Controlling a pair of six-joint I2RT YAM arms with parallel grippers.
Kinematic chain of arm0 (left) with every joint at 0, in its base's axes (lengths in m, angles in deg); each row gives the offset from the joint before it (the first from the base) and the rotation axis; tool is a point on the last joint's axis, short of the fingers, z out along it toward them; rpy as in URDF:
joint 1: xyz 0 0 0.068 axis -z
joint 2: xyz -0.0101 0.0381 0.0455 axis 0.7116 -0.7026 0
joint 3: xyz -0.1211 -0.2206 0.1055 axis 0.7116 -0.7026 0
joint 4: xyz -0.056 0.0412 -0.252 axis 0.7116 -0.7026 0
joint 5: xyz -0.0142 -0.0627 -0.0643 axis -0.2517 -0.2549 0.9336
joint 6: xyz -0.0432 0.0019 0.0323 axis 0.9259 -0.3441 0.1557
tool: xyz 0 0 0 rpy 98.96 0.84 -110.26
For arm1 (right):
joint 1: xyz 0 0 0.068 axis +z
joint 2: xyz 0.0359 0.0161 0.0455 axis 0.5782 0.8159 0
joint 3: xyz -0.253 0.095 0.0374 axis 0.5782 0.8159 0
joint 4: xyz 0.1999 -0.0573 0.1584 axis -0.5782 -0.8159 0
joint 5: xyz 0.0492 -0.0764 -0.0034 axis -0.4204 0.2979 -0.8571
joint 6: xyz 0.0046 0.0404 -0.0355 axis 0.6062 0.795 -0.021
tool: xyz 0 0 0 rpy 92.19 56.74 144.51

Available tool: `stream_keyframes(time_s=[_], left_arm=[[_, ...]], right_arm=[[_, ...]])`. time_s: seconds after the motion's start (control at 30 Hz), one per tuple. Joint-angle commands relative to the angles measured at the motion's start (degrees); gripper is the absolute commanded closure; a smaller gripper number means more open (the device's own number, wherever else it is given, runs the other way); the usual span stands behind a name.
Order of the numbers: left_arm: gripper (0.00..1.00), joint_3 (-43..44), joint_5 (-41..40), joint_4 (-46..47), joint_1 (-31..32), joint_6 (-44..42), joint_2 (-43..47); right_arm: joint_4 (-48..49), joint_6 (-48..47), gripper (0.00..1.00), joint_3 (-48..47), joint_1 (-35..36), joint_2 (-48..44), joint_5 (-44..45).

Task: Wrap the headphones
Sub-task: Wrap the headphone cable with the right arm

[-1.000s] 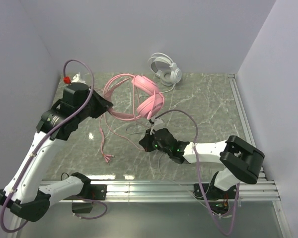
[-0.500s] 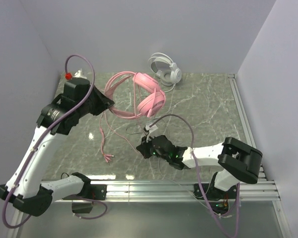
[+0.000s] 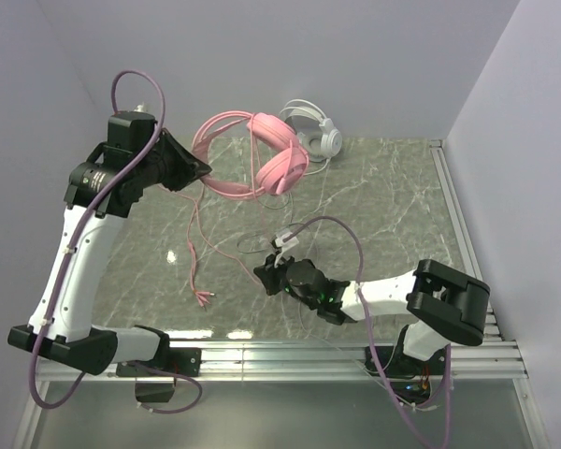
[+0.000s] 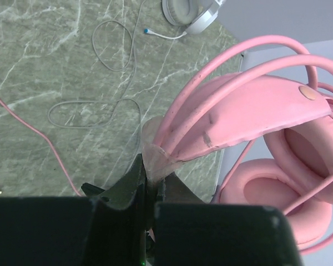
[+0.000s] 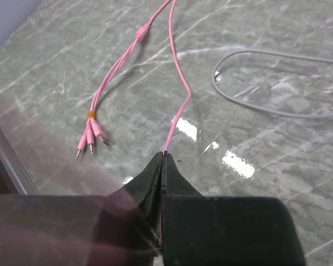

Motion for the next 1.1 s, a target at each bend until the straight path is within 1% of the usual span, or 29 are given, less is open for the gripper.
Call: stream_keyframes(time_s=[0.0, 0.1, 0.23, 0.37, 0.6, 0.83, 1.07], left_arm=[[1.0, 4.4, 6.3, 11.2, -1.9, 8.3, 3.1], [0.99, 0.4, 6.3, 13.3, -2.7, 9.4, 5.1], [0.99, -2.0, 7.2, 14.8, -3.4, 10.4, 6.0], [1.0, 0.1, 7.6, 13.4, -3.9, 10.4, 4.3], [1.0, 4.5, 8.2, 12.6, -4.8, 10.9, 1.2], [1.0, 7.8, 10.0, 12.2, -5.9, 11.4, -1.7], [1.0, 9.2, 11.5, 12.6, -6.6, 12.2, -1.9]], right_arm=[[-1.7, -0.3, 1.0, 4.0, 0.3, 0.2, 3.0], [3.0, 0.2, 1.0, 7.2, 0.5, -3.0, 4.3], [5.5, -1.7, 1.0, 8.9, 1.3, -5.6, 5.3], [5.6, -4.7, 1.0, 8.2, 4.2, -5.3, 6.2], [7.1, -9.9, 1.0, 5.5, 9.0, -0.9, 6.0], [5.5, -10.8, 1.0, 2.9, 10.5, 2.8, 6.7], [5.5, -11.7, 1.0, 1.9, 11.1, 6.1, 7.4]])
